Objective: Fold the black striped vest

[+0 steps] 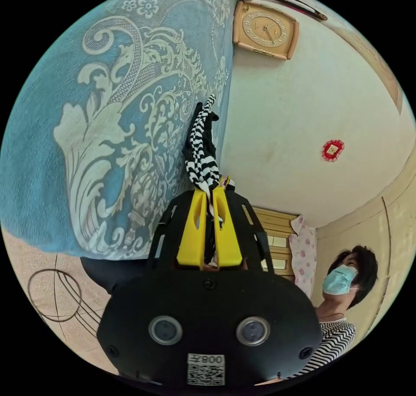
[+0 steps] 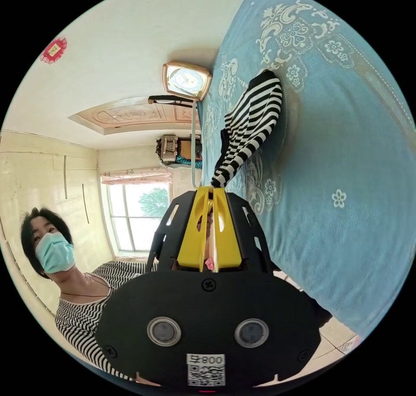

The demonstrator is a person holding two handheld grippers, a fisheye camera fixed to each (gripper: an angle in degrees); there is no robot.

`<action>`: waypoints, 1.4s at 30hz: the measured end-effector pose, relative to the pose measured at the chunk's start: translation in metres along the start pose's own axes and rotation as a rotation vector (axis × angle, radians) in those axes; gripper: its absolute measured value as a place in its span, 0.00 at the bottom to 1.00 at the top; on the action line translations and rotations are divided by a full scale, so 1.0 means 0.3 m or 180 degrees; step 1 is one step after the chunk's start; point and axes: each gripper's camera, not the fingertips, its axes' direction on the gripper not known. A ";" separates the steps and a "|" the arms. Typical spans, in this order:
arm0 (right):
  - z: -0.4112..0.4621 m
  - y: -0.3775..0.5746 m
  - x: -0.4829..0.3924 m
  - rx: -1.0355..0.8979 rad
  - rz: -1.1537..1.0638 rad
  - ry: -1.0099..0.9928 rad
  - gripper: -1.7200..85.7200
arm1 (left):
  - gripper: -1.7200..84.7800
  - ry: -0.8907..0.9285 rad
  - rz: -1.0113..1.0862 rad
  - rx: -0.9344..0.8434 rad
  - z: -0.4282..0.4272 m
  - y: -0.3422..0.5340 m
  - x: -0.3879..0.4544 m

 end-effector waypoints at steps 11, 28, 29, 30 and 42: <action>-0.161 0.425 0.025 0.0099 0.0162 0.0109 0.04 | 0.06 0.0076 0.0047 -0.0333 0.085 0.310 -0.007; -0.493 1.187 -0.032 0.0655 -0.0143 -0.0156 0.04 | 0.06 0.0098 0.0912 -0.1133 0.407 0.708 0.177; -0.524 1.241 -0.041 0.0722 -0.0185 -0.0170 0.04 | 0.06 0.0109 0.0971 -0.1211 0.447 0.732 0.193; -0.554 1.293 -0.049 0.0782 -0.0229 -0.0186 0.04 | 0.06 0.0115 0.0999 -0.1247 0.468 0.744 0.201; -0.861 1.573 -0.072 0.1364 -0.0279 -0.0048 0.04 | 0.06 -0.0005 0.1191 -0.1885 1.055 0.823 0.293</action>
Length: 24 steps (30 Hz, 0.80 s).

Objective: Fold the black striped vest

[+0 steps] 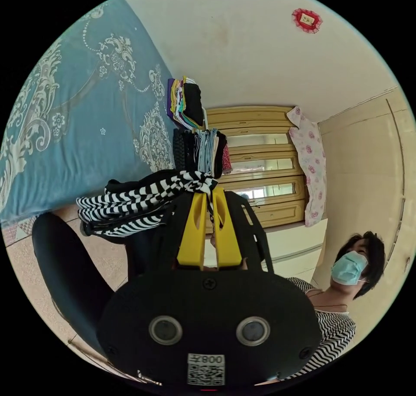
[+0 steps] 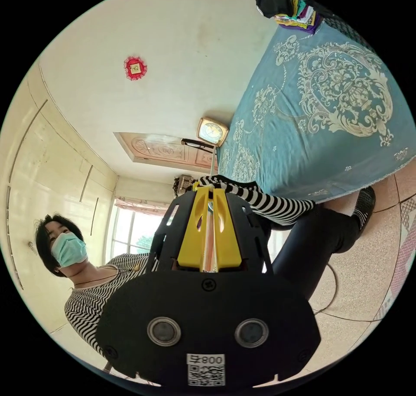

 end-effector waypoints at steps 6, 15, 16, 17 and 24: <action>-0.181 -0.232 -0.120 0.0189 -0.0346 0.0407 0.04 | 0.06 0.0035 0.0261 -0.0141 0.318 -0.357 0.059; -0.343 -0.589 -0.439 0.0325 -0.1106 0.1861 0.04 | 0.06 0.0016 0.0999 -0.0060 0.772 -0.822 0.216; -0.346 -0.598 -0.437 0.0316 -0.1093 0.1982 0.04 | 0.06 -0.0009 0.0974 -0.0131 0.842 -0.851 0.188; -0.348 -0.613 -0.418 0.0291 -0.1038 0.2245 0.04 | 0.06 -0.0050 0.0896 -0.0218 0.914 -0.873 0.142; -0.300 -0.619 -0.013 -0.0292 -0.0021 0.3590 0.04 | 0.06 -0.0636 -0.0058 -0.0906 1.316 -0.873 -0.283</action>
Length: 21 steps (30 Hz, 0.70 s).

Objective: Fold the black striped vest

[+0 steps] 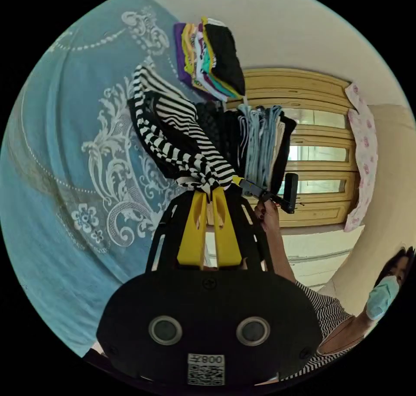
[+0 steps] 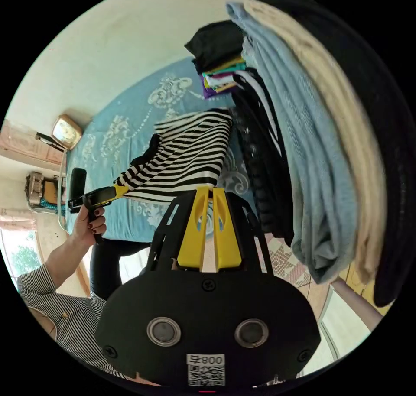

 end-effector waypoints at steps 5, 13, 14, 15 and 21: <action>0.115 0.040 0.073 -0.0274 0.0293 0.0036 0.04 | 0.06 -0.0012 -0.0154 -0.0241 0.157 -0.037 -0.067; 0.081 0.069 0.079 -0.0264 0.0301 0.0101 0.04 | 0.06 -0.0015 -0.0224 -0.0333 0.270 -0.115 -0.067; 0.096 0.073 0.087 -0.0298 0.0361 0.0062 0.04 | 0.06 0.0001 -0.0317 -0.0365 0.286 -0.122 -0.083; 0.105 0.077 0.098 -0.0282 0.0430 0.0004 0.04 | 0.05 0.0036 -0.0357 -0.0371 0.293 -0.124 -0.091; 0.069 0.087 0.085 -0.0150 0.0506 0.0012 0.04 | 0.04 0.0041 -0.0371 -0.0375 0.304 -0.137 -0.088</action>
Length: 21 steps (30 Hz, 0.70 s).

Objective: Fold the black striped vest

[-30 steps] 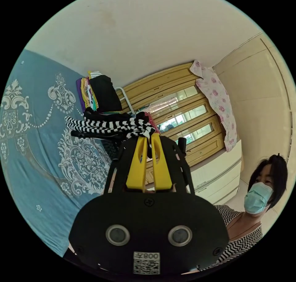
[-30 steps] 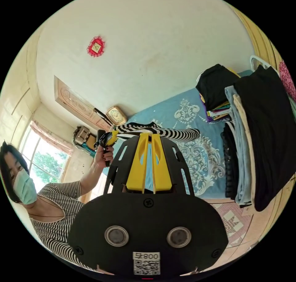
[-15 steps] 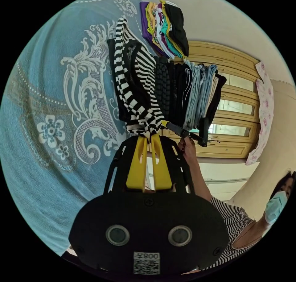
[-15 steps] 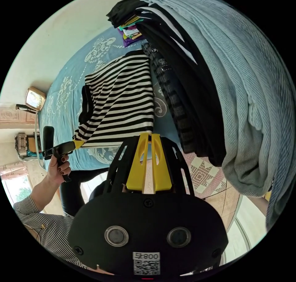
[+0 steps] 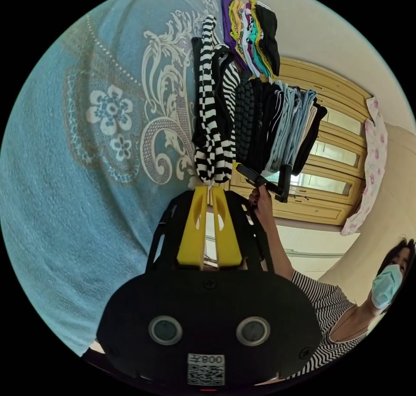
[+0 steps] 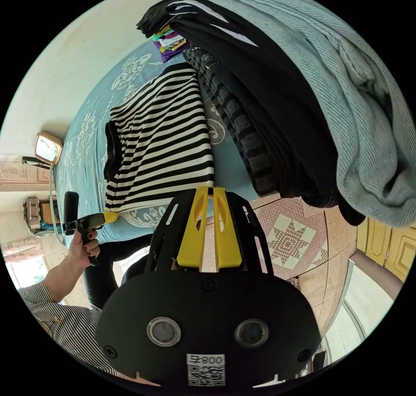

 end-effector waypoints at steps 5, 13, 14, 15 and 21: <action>-0.049 0.052 -0.028 0.0199 0.0075 0.0388 0.03 | 0.03 -0.0105 0.0267 0.0166 -0.029 0.005 0.074; -0.106 0.059 -0.245 0.0690 -0.0496 0.0984 0.02 | 0.02 -0.1030 0.1115 -0.0057 0.108 -0.124 0.301; -0.076 0.036 -0.264 0.0599 -0.0547 0.1047 0.02 | 0.02 -0.1336 0.1102 -0.0147 0.145 -0.143 0.301; -0.031 0.012 -0.266 0.0430 -0.0546 0.1067 0.02 | 0.02 -0.1453 0.1092 -0.0243 0.166 -0.153 0.296; -0.023 -0.002 -0.252 0.0510 -0.0470 0.0978 0.02 | 0.02 -0.1457 0.1090 -0.0319 0.209 -0.157 0.316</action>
